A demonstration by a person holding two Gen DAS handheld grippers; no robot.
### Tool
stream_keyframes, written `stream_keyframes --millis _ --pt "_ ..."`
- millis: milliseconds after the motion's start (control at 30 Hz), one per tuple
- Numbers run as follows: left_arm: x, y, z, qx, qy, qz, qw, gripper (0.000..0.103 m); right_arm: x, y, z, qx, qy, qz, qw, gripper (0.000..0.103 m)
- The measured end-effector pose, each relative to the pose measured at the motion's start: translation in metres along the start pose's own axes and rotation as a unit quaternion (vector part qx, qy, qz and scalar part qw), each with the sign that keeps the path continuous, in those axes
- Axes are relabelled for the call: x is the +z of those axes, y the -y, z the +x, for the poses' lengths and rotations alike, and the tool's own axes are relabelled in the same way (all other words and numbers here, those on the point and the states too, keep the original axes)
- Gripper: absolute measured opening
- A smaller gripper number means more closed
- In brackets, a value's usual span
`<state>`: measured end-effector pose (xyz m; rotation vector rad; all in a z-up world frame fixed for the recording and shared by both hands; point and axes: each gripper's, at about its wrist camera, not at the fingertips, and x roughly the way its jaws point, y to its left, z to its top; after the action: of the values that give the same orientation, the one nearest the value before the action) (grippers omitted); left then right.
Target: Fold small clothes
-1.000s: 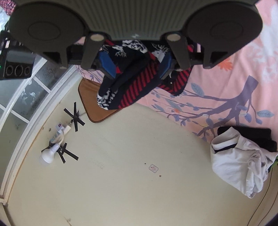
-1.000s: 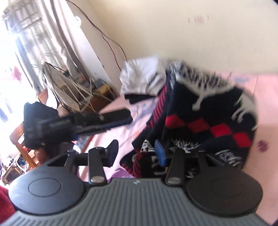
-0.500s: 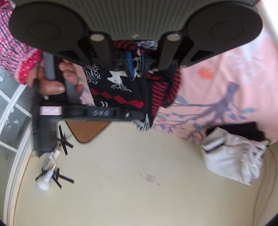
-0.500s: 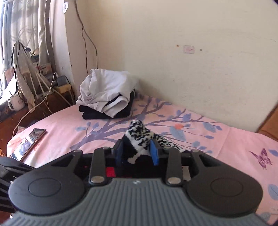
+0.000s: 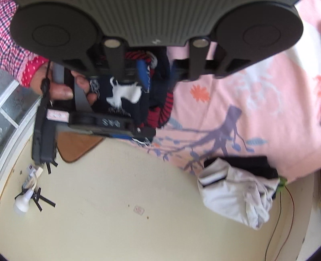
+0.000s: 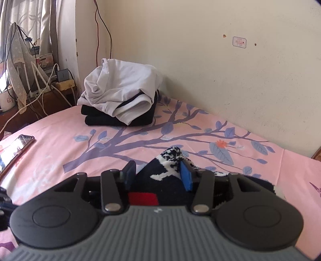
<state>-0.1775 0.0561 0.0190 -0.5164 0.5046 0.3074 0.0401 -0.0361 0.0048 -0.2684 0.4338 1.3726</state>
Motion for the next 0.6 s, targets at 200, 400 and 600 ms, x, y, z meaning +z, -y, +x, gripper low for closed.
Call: stream_keyframes --millis 200,400,600 --pt "0.035 0.023 0.024 0.005 -0.005 0.045 0.999 0.096 0.008 0.019 -0.074 0.034 0.106 0.102 0.989 0.082" --pt "0.041 0.019 0.079 0.024 -0.056 0.054 0.9966 0.101 -0.051 0.065 -0.123 0.002 0.123 0.251 0.96 0.089" --pt "0.038 -0.002 0.092 -0.023 -0.073 0.002 0.997 0.103 -0.111 0.086 -0.107 0.037 0.067 0.37 0.926 0.089"
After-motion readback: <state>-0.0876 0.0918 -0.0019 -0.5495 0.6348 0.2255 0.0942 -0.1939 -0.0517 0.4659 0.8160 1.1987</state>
